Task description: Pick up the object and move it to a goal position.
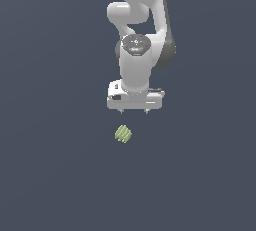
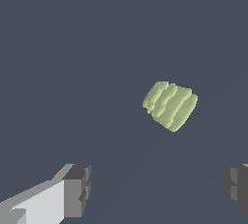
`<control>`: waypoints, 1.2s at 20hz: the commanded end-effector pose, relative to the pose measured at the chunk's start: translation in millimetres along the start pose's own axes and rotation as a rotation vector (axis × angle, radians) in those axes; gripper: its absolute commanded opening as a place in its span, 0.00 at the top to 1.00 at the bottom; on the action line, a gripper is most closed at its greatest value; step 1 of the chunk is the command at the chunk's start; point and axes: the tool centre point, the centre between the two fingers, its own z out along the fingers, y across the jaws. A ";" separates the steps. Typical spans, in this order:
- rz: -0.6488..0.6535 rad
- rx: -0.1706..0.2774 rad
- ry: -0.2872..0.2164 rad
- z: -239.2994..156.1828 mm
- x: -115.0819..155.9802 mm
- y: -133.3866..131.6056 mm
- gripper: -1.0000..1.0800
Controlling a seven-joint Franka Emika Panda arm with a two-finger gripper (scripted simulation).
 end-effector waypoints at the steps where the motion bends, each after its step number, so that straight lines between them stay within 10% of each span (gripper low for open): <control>1: 0.000 0.000 0.000 0.0 0.0 0.0 0.04; 24: 0.083 -0.008 -0.002 11.1 2.8 19.6 0.04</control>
